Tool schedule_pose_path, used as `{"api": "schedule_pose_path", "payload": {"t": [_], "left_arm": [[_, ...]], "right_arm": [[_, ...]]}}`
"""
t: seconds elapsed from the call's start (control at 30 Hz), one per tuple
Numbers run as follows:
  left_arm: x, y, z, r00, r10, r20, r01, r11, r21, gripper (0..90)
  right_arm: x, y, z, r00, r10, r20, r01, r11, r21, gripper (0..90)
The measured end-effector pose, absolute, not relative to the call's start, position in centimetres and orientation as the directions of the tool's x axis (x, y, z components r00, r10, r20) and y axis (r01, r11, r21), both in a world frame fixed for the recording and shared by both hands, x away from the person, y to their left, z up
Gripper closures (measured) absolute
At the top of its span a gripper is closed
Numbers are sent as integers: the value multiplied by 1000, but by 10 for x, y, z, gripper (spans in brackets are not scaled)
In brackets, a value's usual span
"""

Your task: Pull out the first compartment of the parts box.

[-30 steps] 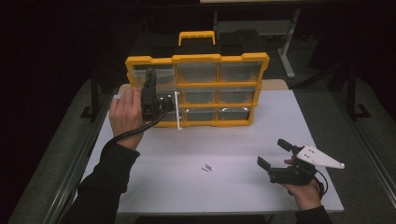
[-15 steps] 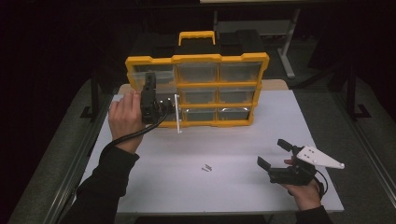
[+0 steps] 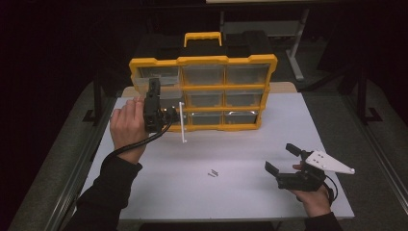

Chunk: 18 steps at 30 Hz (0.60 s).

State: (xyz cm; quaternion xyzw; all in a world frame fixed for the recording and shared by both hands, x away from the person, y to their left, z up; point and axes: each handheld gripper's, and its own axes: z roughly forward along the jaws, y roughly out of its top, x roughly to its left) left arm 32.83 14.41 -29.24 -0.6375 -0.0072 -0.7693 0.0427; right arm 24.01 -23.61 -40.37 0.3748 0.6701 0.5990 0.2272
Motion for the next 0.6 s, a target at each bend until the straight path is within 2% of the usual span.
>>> {"api": "schedule_pose_path", "payload": {"t": [0.6], "left_arm": [[315,144,-294,-187,-64,980,79,-996,-50,809]], "right_arm": [[240,-237,-404,-615,775,143,230,3,973,0]]}}
